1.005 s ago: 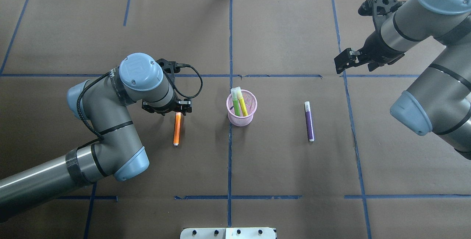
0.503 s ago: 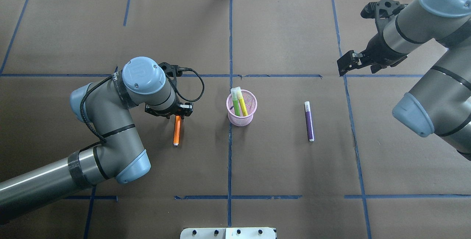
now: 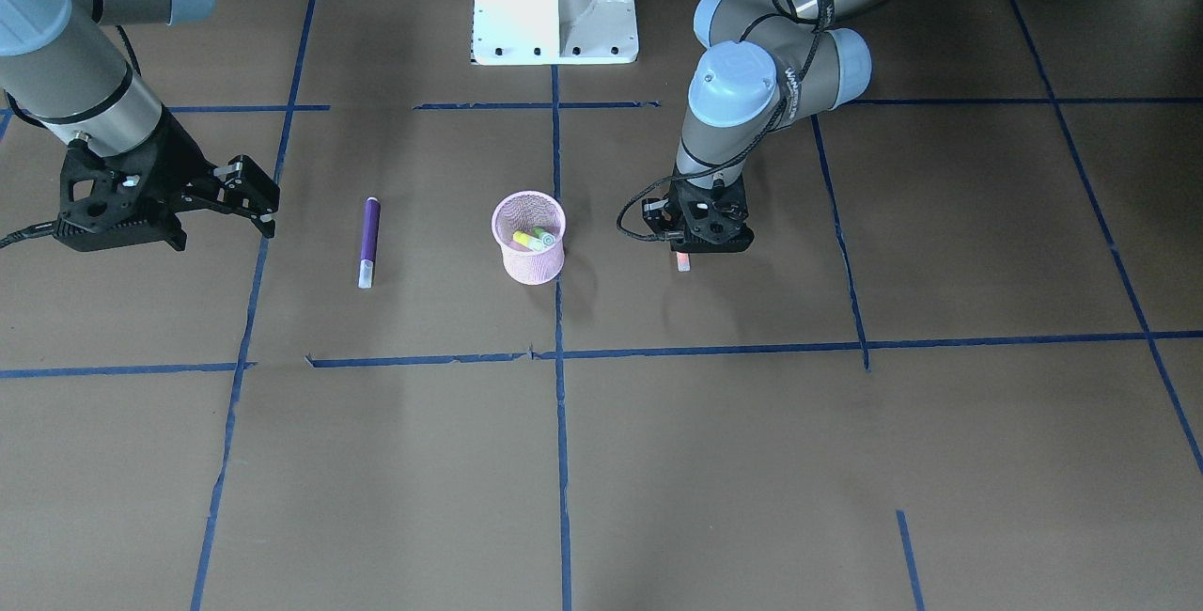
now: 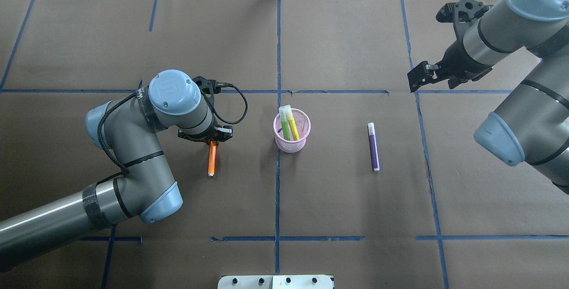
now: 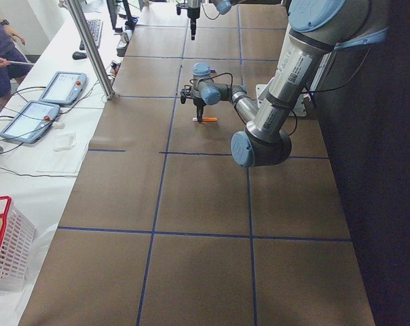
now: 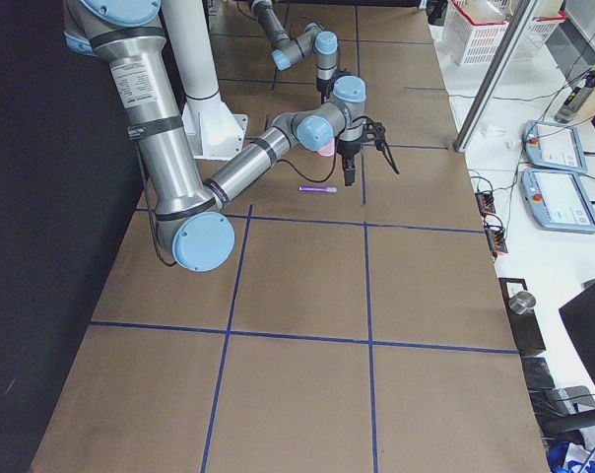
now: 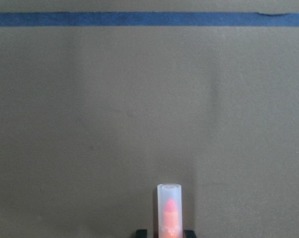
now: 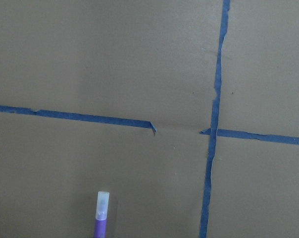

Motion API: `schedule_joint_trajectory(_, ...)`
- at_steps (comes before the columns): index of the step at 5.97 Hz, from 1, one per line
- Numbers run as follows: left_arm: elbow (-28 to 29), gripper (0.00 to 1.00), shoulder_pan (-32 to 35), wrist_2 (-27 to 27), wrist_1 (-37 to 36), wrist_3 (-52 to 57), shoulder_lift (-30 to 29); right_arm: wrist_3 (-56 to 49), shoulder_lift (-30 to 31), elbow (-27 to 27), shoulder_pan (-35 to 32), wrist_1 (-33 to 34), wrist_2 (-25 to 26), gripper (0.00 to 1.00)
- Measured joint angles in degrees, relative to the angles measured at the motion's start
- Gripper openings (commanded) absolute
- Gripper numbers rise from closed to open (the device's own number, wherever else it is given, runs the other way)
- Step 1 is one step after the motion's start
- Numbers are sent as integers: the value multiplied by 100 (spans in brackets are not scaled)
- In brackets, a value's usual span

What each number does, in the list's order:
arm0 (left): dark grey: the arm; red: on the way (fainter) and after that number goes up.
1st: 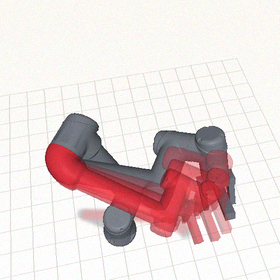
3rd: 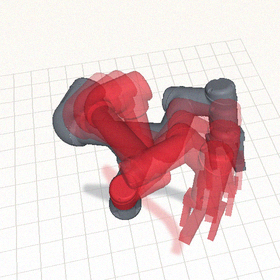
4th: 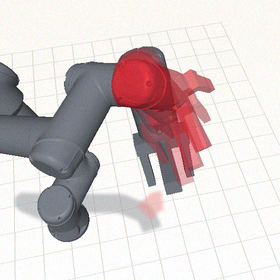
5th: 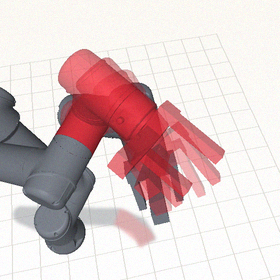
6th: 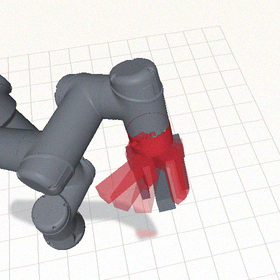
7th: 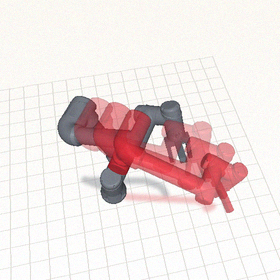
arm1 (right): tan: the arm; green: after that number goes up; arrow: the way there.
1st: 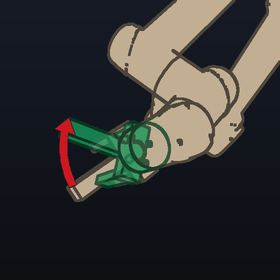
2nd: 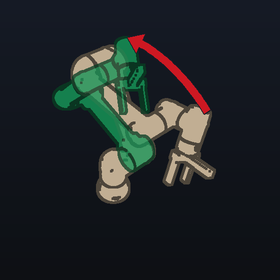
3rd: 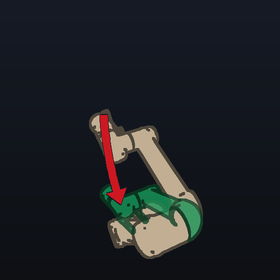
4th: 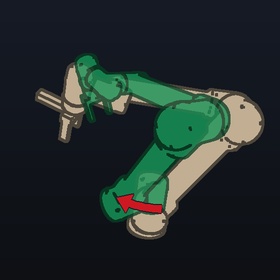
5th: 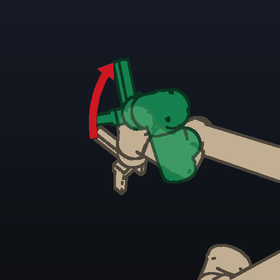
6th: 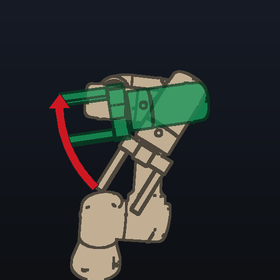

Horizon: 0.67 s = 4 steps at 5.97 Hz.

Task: Collect pens into pen holder
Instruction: 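Lift the orange marker with the left gripper and carry it over the cup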

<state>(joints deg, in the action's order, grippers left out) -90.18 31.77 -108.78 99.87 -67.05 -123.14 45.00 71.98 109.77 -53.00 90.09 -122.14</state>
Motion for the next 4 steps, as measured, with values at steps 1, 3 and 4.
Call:
schedule_joint_trajectory(1, -25, 0, -4, -5, -6, 5, 0, 0, 0, 0, 0, 0, 4, 100)
schedule_joint_trajectory(3, -341, 0, 123, 62, -47, -17, 0, 8, -6, 5, 2, 0, 23, 100)
schedule_joint_trajectory(4, -658, 0, 238, 370, -53, -66, 3, 20, -6, 13, 4, 0, 55, 100)
